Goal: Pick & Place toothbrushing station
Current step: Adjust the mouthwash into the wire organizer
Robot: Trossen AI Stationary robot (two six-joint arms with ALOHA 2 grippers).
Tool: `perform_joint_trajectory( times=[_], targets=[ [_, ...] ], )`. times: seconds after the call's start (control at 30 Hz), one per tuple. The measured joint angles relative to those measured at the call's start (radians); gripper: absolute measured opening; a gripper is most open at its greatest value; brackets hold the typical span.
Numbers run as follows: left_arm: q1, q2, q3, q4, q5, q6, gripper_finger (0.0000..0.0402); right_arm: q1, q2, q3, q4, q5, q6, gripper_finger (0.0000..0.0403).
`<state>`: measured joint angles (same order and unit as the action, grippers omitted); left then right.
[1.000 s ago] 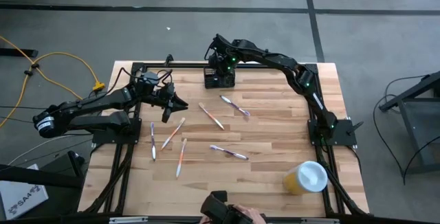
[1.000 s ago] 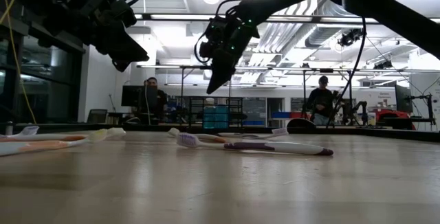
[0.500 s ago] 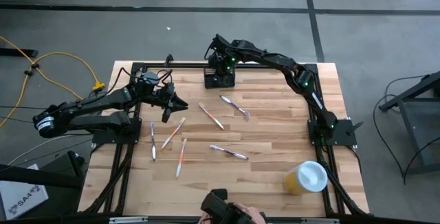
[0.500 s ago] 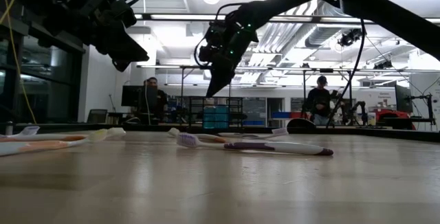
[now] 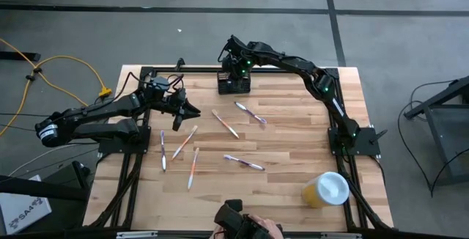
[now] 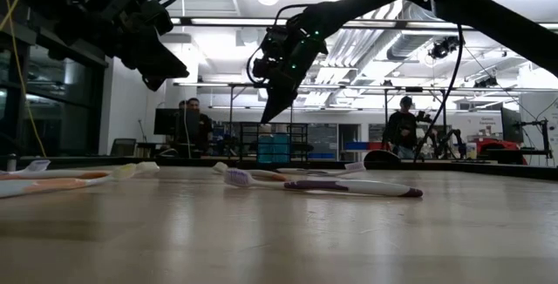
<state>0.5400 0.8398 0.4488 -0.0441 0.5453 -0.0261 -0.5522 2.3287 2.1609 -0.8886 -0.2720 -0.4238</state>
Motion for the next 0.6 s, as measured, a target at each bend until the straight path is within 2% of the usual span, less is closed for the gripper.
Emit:
perform_joint_trajectory(
  times=[0.6],
  targets=[
    [0.0, 0.0, 0.0, 0.0, 0.0, 0.0, 0.0071, -0.005, 0.001, 0.0, 0.055, 0.061, -0.019, 0.0002]
  ],
)
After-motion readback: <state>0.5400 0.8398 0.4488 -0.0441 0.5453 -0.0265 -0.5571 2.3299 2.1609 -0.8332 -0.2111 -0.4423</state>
